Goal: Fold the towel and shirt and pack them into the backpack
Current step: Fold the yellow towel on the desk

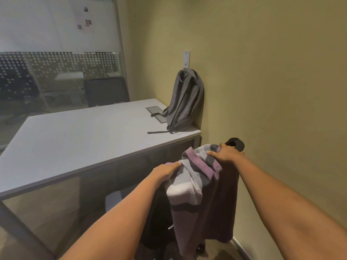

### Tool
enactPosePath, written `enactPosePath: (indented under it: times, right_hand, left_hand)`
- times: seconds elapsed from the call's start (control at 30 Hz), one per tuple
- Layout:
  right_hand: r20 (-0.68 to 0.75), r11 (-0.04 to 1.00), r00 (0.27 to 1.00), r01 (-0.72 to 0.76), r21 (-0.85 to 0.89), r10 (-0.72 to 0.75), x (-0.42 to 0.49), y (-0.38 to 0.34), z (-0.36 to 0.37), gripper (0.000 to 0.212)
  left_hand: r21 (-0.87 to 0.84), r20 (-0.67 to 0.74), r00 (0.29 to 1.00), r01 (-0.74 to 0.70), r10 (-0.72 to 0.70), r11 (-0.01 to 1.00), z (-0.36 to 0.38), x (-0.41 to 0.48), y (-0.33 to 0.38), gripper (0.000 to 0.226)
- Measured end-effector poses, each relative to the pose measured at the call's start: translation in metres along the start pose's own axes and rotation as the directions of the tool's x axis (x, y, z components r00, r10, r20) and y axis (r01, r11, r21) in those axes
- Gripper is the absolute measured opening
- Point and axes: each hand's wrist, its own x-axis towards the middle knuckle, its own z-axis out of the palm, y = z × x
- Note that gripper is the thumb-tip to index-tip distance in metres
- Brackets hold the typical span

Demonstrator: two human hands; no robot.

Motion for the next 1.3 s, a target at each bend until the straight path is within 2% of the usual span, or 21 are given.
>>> enactPosePath:
  times: [0.1,0.17,0.3,0.33,0.37,0.43,0.53,0.6,0.77,0.83,0.9,0.97,1.03,1.13,1.2,1.27,1.3]
  right_hand:
    - [0.049,1.000,0.999,-0.012,0.009,0.011,0.014,0.003,0.000,0.090]
    - [0.042,0.999,0.999,-0.001,0.053,-0.001,0.021,0.004,0.000,0.091]
    - [-0.052,0.988,0.999,0.018,0.151,-0.010,0.026,0.006,0.001,0.065]
    - [-0.067,0.982,0.998,0.017,0.186,-0.004,0.026,0.007,0.002,0.056]
    - [-0.091,0.974,0.996,0.023,0.225,-0.003,0.025,0.008,0.002,0.049]
    - [-0.135,0.950,0.991,0.035,0.311,0.008,0.020,0.007,0.003,0.047]
    - [-0.207,0.890,0.978,0.066,0.452,0.033,0.007,-0.001,0.003,0.058]
    - [-0.261,0.860,0.965,0.135,0.492,-0.003,-0.006,-0.010,0.001,0.057]
    - [-0.452,0.795,0.868,0.419,0.439,-0.208,-0.053,-0.052,-0.006,0.047]
    - [-0.510,0.753,0.791,0.552,0.358,-0.337,-0.074,-0.072,-0.001,0.052]
    - [-0.520,0.707,0.707,0.662,0.248,-0.480,-0.093,-0.088,0.008,0.055]
    - [-0.483,0.678,0.636,0.727,0.112,-0.602,-0.107,-0.098,0.017,0.053]
    - [-0.437,0.663,0.602,0.748,0.016,-0.668,-0.111,-0.102,0.024,0.050]
    - [-0.355,0.652,0.606,0.758,-0.015,-0.712,-0.108,-0.101,0.028,0.052]
    - [-0.349,0.621,0.606,0.780,0.083,-0.715,-0.105,-0.098,0.030,0.054]
    - [-0.405,0.557,0.654,0.757,0.342,-0.639,-0.103,-0.096,0.032,0.045]
    - [-0.456,0.517,0.694,0.720,0.463,-0.557,-0.101,-0.096,0.032,0.035]
  left_hand:
    - [-0.098,0.032,0.999,0.012,-0.009,0.995,0.003,0.008,0.006,0.044]
    - [-0.163,-0.010,1.000,0.017,-0.019,0.987,0.006,0.016,0.007,0.027]
    - [-0.363,-0.142,0.989,-0.024,-0.030,0.932,0.014,0.028,0.008,0.011]
    - [-0.387,-0.171,0.985,-0.029,-0.040,0.922,0.015,0.026,0.010,0.017]
    - [-0.410,-0.197,0.979,-0.028,-0.059,0.911,0.016,0.025,0.012,0.035]
    - [-0.475,-0.251,0.964,-0.047,-0.084,0.879,0.016,0.024,0.014,0.063]
    - [-0.566,-0.285,0.954,-0.090,-0.092,0.820,0.014,0.025,0.012,0.076]
    - [-0.621,-0.290,0.953,-0.119,-0.086,0.774,0.010,0.026,0.010,0.076]
    - [-0.733,-0.227,0.973,-0.136,-0.050,0.667,0.000,0.027,0.010,0.069]
    - [-0.773,-0.175,0.984,-0.163,0.040,0.614,-0.008,0.017,0.016,0.047]
    - [-0.825,-0.050,0.985,-0.135,0.167,0.548,-0.019,0.008,0.022,0.046]
    - [-0.828,0.034,0.977,-0.091,0.211,0.553,-0.032,0.003,0.026,0.051]
    - [-0.787,0.084,0.973,-0.066,0.213,0.613,-0.045,-0.003,0.027,0.038]
    - [-0.723,-0.002,0.991,-0.094,0.134,0.684,-0.053,-0.006,0.024,0.018]
    - [-0.681,-0.125,0.988,-0.148,0.085,0.717,-0.052,-0.002,0.021,0.018]
    - [-0.660,-0.229,0.971,-0.204,0.064,0.723,-0.049,0.000,0.019,0.022]
    - [-0.653,-0.273,0.960,-0.229,0.057,0.722,-0.047,0.000,0.018,0.025]
